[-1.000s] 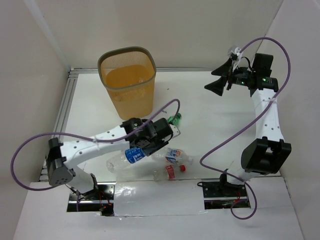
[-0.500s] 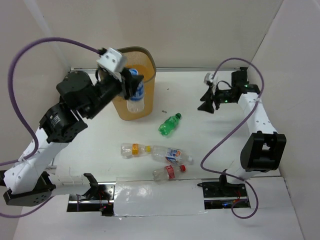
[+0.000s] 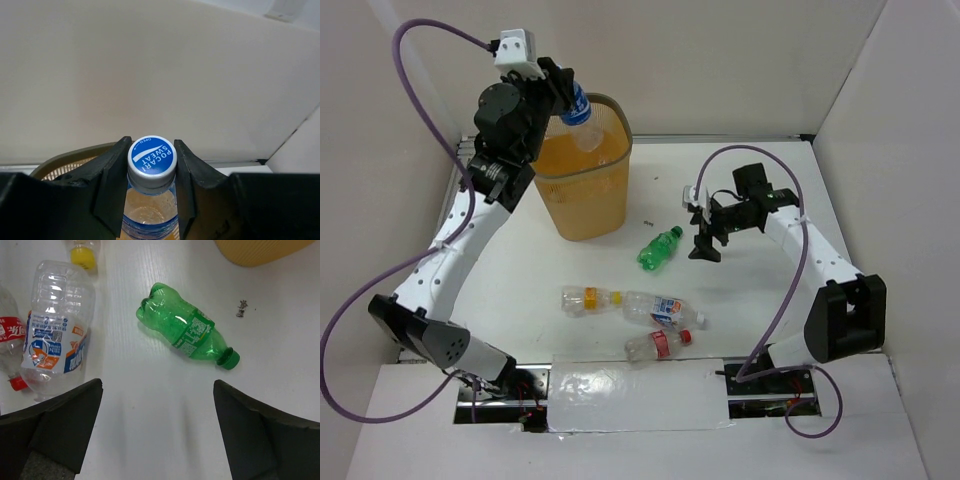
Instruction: Put the plastic bottles in the bin
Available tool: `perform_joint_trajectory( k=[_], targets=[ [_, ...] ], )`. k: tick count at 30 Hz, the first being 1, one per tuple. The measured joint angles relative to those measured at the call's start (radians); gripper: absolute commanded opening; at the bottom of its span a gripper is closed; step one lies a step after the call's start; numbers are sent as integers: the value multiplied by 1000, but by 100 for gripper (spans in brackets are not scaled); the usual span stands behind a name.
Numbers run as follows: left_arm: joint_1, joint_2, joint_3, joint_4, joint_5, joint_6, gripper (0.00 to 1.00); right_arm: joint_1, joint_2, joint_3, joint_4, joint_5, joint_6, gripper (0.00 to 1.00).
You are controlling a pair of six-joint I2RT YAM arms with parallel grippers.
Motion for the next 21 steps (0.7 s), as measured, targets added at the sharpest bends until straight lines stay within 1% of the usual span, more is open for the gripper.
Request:
perform_joint_trajectory(
  k=[2,3,5,6,12,15,18,21],
  targets=[
    [21,27,2,7,-10,0,29,23,0,-6,21,23,0,100],
    [26,37,-3,9,-18,2,44,34,1,-6,31,33,-7,100],
    [35,46,-27,10,-38,4,88,64,7,-6,54,48,-42,100],
    [38,47,-40,6,-48,8,100,77,15,-6,62,50,-72,100],
    [36,45,-63,-14,-84,6,100,137,111,-5,116,79,-228,100],
    [14,14,-74,-61,-108,24,100,166,180,-1,151,109,-299,100],
    [-67,-67,-81,-156,-134,46,100,193,240,7,171,145,-372,100],
    [-198,-224,-159,-251,-143,47,100,231,283,24,182,180,-431,100]
  ],
)
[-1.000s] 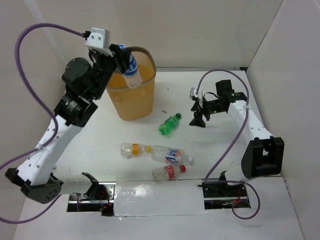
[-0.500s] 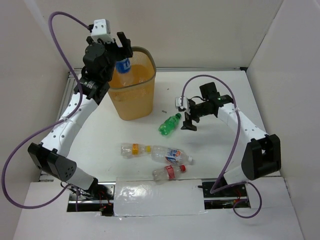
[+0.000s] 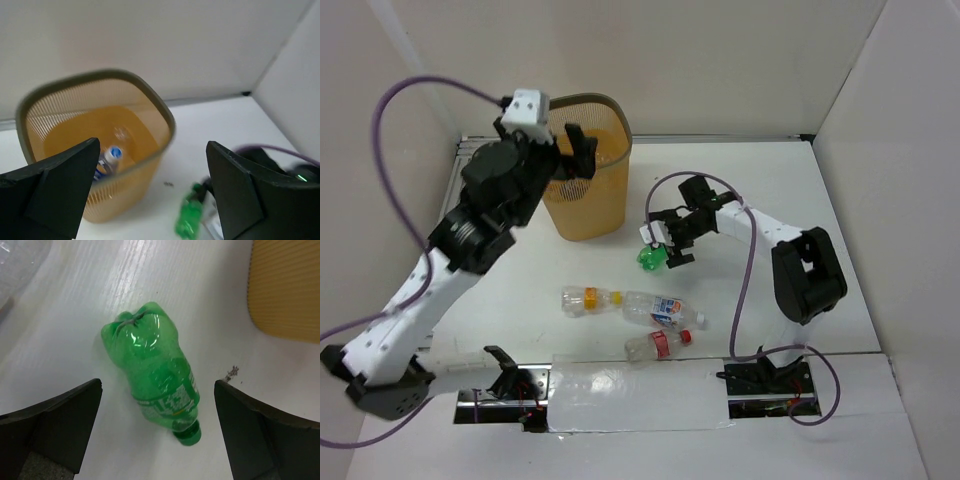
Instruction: Put the plastic bottles in the bin
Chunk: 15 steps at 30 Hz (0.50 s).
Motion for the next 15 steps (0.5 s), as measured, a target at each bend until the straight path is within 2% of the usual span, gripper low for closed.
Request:
perform_joint_trajectory(
  k=[4,7,8,9,13,15],
  targets=[
    [-129,-212,-121,-196,-20,-100,100,51,58,21,37,38,-45,100],
    [-184,-302,-230,-338,-32,-233,100,76,108,32,57,64,-61,93],
    [-199,-314,-274,-383,-28,-269,100,80,125,36,57,73,-67,87],
    [-214,-318,-326,-433,-14,-311,100,84,142,39,58,80,-74,74],
    [-264,-275,-517,-554,48,-409,100,84,190,77,22,90,-95,45],
    [-301,-233,-568,-593,68,-414,100,76,195,105,-11,87,-97,38]
  ],
)
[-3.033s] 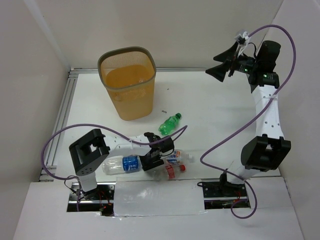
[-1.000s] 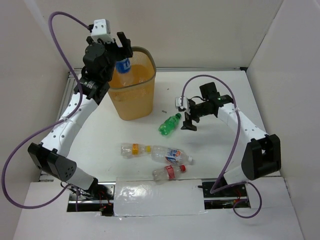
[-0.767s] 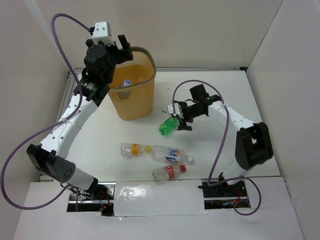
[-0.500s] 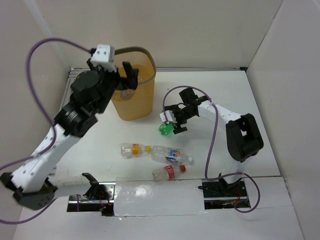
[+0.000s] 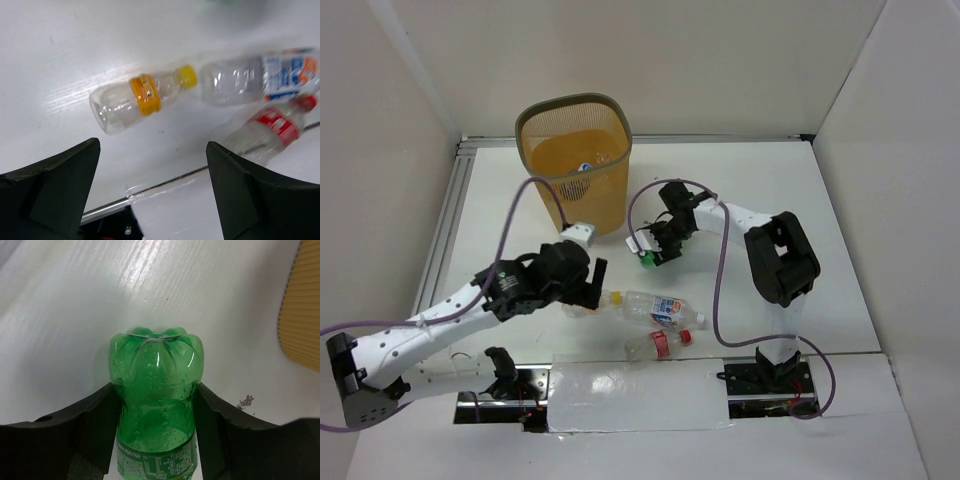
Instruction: Put the plastic bottles in the bin
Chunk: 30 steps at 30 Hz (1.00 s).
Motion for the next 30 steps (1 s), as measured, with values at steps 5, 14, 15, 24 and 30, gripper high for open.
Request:
perform_joint_trajectory(
  k=[5,14,15,24,30],
  targets=[
    [-96,73,-18,12,9,82,100,-73,-24,36,-102,-57,52,32],
    [-103,171,-38,158,18,358,100,-376,-142,438,-374,-337,197,33],
    [-101,194,-39,169,20,386,100,-393,-156,492,-391,-371,211,33],
    [-64,329,-77,232,63,575,100,-260,-258,728,64,-548,730,37],
    [-36,351,-126,255,60,645,100,-6,-57,941,307,-477,919,41]
  ],
)
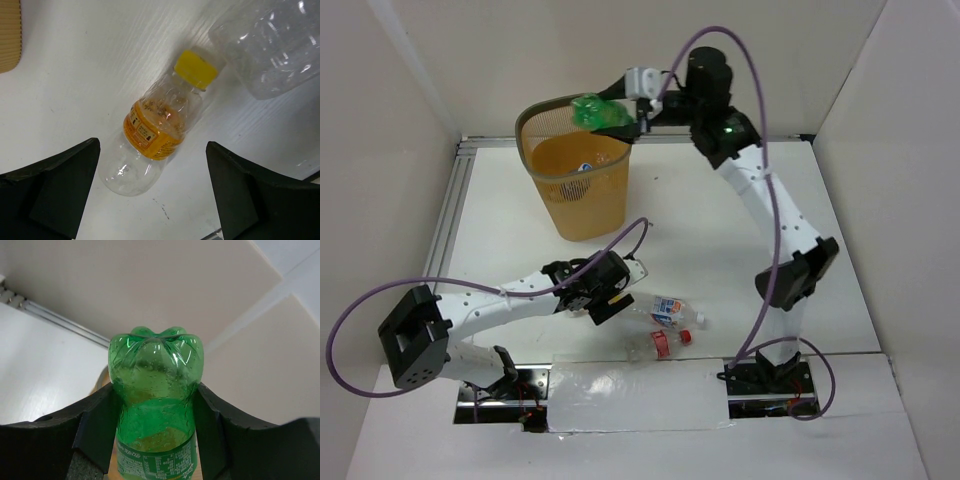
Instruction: Put the plastic bottles in the bin
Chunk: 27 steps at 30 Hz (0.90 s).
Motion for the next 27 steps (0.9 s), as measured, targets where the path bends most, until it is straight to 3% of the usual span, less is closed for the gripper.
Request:
perform_joint_trajectory(
  k=[5,6,9,14,19,23,24,27],
  targets=[
    [24,0,-47,19,-7,37,100,72,229,190,83,57,135,55],
    [29,0,-55,25,-9,42,100,73,275,223,92,71,165,71],
    [39,0,-74,42,-10,55,100,64,360,239,104,124,246,100],
    [47,4,-94,75,-9,72,98,36,389,219,104,165,343,100],
    [47,48,-100,95,17,83,86,-47,316,185,107,179,447,100],
    [47,108,-98,116,38,92,60,-180,172,71,90,170,496,100],
    [47,117,-91,116,34,95,50,-219,131,42,72,169,491,100],
    [47,140,-67,124,40,93,36,-311,16,-41,-8,164,436,100]
  ],
)
